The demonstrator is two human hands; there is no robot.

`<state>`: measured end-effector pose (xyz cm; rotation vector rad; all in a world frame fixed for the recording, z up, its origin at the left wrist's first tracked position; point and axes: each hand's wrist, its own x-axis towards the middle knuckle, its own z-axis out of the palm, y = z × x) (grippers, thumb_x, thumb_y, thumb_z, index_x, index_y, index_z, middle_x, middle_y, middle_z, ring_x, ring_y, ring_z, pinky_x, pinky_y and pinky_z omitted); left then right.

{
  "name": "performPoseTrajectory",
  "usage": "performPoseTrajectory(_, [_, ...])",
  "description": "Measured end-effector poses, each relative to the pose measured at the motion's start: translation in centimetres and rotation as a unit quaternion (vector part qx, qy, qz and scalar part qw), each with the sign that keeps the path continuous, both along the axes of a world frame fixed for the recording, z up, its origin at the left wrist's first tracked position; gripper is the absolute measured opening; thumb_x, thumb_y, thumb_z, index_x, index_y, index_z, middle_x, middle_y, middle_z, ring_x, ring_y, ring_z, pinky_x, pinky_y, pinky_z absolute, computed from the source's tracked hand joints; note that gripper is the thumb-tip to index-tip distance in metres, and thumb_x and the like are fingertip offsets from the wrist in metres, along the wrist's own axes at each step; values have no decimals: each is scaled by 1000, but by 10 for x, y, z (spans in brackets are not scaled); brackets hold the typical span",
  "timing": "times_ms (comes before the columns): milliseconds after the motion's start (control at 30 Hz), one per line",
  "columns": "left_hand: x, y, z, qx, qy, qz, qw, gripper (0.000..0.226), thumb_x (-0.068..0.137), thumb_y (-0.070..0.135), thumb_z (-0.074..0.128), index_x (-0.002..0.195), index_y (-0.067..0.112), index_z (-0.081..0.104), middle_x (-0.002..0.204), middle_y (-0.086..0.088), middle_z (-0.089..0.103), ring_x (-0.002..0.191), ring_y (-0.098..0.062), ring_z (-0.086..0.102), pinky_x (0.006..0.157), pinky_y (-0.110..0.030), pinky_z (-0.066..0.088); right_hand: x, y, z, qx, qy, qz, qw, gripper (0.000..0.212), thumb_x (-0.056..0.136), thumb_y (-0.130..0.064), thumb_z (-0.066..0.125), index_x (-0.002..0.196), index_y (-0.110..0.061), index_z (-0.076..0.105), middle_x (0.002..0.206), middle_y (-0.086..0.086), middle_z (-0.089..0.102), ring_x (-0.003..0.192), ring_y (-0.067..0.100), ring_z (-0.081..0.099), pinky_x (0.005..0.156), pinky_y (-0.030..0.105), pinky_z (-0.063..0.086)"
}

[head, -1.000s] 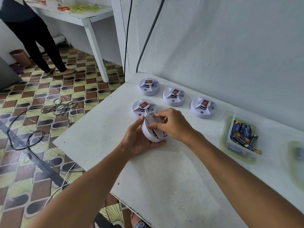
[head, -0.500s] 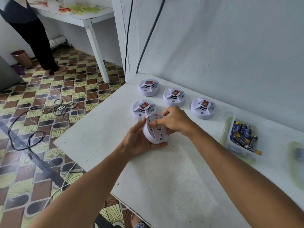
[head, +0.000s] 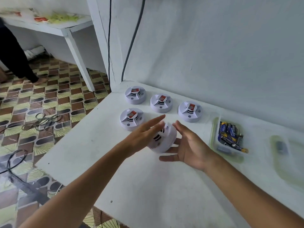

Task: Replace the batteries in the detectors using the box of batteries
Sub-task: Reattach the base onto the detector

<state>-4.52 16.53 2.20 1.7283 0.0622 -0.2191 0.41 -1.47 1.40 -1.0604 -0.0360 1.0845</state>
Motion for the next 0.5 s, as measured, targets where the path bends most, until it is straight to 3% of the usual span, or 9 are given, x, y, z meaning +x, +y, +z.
performPoseTrajectory(100, [7, 0, 0, -3, -57, 27, 998, 43, 89, 52, 43, 131, 52, 34, 140, 17, 38, 122, -4, 44, 87, -28, 52, 5, -10, -15, 72, -43, -10, 996, 61, 83, -43, 70, 137, -26, 46, 132, 14, 59, 114, 40, 60, 82, 53, 53])
performPoseTrajectory(167, [12, 4, -10, -43, -74, 63, 994, 43, 88, 49, 56, 127, 52, 38, 141, 11, 43, 121, -12, 52, 76, -26, 57, 9, -13, -24, 88, -45, -43, 994, 74, 68, -24, 83, 133, -32, 49, 128, 12, 61, 107, 39, 63, 77, 52, 54])
performPoseTrajectory(300, [14, 13, -47, -149, -47, 131, 979, 63, 73, 27, 68, 131, 33, 45, 130, -6, 54, 103, -22, 65, 74, -30, 57, 12, -10, -45, 91, -66, -106, 988, 72, 59, -6, 72, 125, -32, 57, 116, 10, 64, 96, 35, 64, 70, 48, 55])
performPoseTrajectory(400, [10, 12, -65, -101, -40, 112, 988, 63, 76, 13, 76, 132, 21, 48, 113, -14, 66, 93, -18, 70, 77, -28, 57, 10, -5, -60, 62, -99, -131, 984, 80, 58, 2, 65, 127, -35, 53, 120, 10, 61, 97, 32, 63, 68, 46, 55])
performPoseTrajectory(500, [9, 13, -75, -95, -65, 100, 988, 49, 81, 8, 73, 127, 5, 57, 108, -15, 71, 99, -26, 69, 82, -28, 56, 9, -5, -68, 51, -135, -130, 981, 85, 57, -2, 71, 132, -37, 49, 125, 8, 58, 102, 30, 62, 74, 48, 56])
